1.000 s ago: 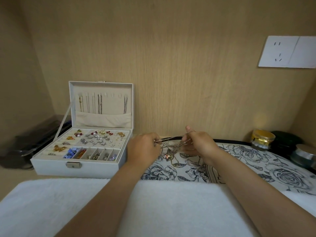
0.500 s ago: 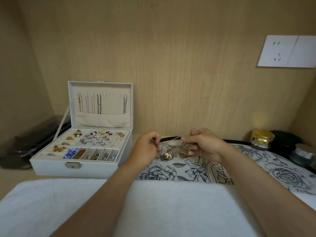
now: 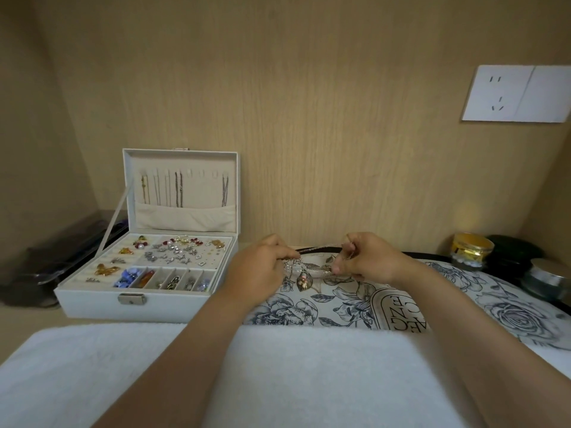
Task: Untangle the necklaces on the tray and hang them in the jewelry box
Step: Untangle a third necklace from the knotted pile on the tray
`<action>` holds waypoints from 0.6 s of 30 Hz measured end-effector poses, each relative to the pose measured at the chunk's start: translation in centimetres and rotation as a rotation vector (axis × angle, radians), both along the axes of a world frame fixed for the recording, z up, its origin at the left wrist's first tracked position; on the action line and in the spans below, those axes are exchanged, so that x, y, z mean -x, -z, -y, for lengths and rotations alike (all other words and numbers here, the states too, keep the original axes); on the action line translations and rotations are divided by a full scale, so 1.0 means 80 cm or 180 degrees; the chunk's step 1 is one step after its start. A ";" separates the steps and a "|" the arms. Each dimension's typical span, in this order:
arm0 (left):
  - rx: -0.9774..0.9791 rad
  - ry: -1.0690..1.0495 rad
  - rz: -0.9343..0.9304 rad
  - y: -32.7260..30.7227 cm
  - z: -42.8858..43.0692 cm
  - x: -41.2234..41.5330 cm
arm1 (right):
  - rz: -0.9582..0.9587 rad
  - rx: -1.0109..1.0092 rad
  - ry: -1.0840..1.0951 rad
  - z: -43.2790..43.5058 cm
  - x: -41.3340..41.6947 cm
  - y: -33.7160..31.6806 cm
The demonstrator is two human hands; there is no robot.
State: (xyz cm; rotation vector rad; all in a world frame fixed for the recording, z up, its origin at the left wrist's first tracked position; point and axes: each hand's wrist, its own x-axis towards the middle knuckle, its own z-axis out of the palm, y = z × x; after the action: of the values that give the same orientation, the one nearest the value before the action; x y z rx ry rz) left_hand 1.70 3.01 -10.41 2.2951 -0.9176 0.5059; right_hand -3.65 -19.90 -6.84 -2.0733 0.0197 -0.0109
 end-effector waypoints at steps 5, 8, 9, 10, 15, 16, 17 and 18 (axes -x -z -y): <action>-0.0351 -0.0091 0.0767 -0.021 0.002 0.011 | -0.0188 -0.0182 -0.0061 0.009 0.004 -0.014; -0.0368 -0.0134 0.0787 -0.025 0.006 0.010 | -0.0299 -0.0866 -0.0135 0.019 0.005 -0.018; -0.0231 -0.0090 0.0573 -0.022 0.009 0.009 | -0.0256 -0.1010 -0.0038 0.020 0.003 -0.016; 0.0003 -0.0034 0.0273 -0.016 0.014 0.006 | -0.0150 -0.1040 0.0149 0.016 0.001 -0.012; 0.0214 -0.0237 -0.0960 0.023 0.032 -0.020 | 0.0380 -0.0121 0.0858 -0.006 -0.013 0.025; 0.0068 -0.0331 -0.0997 0.026 0.033 -0.024 | 0.0403 0.0104 0.0818 -0.005 -0.014 0.028; 0.0019 -0.0399 -0.0947 0.028 0.033 -0.027 | 0.0439 0.0232 0.0754 -0.006 -0.014 0.028; 0.0033 -0.0436 -0.0814 0.028 0.033 -0.028 | 0.0477 0.0350 0.0664 -0.005 -0.015 0.028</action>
State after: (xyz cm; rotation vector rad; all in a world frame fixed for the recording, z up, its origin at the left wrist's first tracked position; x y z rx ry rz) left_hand 3.96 0.40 -12.64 2.3561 -0.6358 0.2635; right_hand -2.49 -19.50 -9.06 -2.1664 0.1461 -0.3008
